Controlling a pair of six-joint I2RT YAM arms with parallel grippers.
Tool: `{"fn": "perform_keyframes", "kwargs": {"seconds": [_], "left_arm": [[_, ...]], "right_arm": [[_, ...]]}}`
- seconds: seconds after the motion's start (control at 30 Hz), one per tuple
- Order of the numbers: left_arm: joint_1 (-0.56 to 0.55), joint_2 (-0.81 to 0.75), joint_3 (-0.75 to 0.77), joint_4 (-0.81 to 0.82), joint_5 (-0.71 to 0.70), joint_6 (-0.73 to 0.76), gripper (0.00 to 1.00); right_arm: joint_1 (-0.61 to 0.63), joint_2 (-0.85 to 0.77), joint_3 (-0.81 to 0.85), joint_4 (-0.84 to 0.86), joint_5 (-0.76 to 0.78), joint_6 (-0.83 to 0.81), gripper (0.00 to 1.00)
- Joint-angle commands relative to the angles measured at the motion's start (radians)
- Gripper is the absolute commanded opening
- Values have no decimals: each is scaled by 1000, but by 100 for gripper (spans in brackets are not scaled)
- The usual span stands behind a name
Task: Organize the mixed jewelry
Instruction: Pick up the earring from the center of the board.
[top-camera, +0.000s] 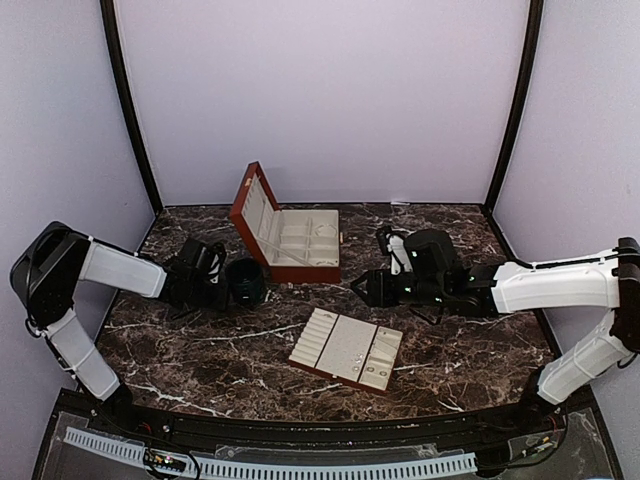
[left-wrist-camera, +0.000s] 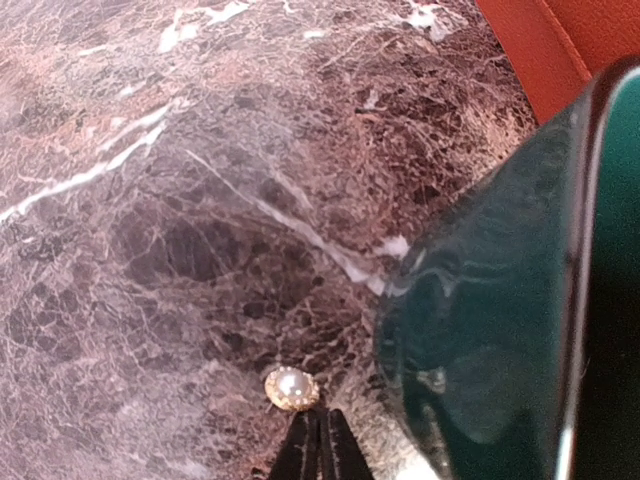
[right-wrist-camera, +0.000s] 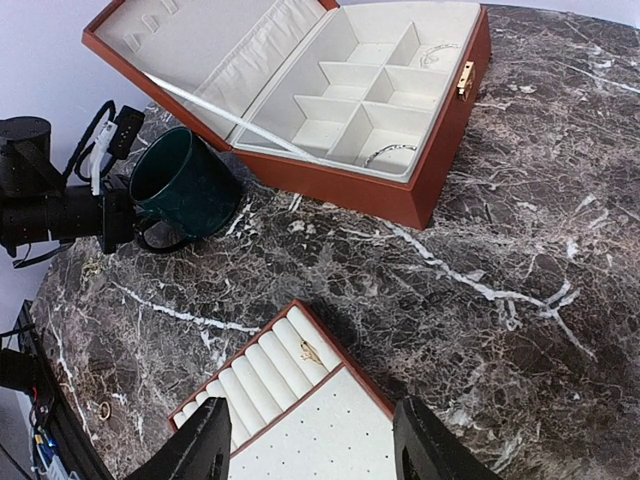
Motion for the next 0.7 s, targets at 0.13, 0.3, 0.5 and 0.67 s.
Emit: {"fn": "perform_keyframes", "kwargs": {"seconds": [0.13, 0.3, 0.5, 0.67], "left_arm": [[6, 34, -13, -20, -22, -17, 0], [5, -78, -67, 6, -38, -32, 0], [5, -234, -107, -54, -35, -68, 0], [6, -363, -149, -89, -41, -94, 0]], "right_arm": [[-9, 10, 7, 29, -9, 5, 55], [-9, 5, 13, 24, -6, 4, 55], [-9, 4, 15, 27, -7, 7, 55], [-8, 3, 10, 34, -12, 7, 55]]}}
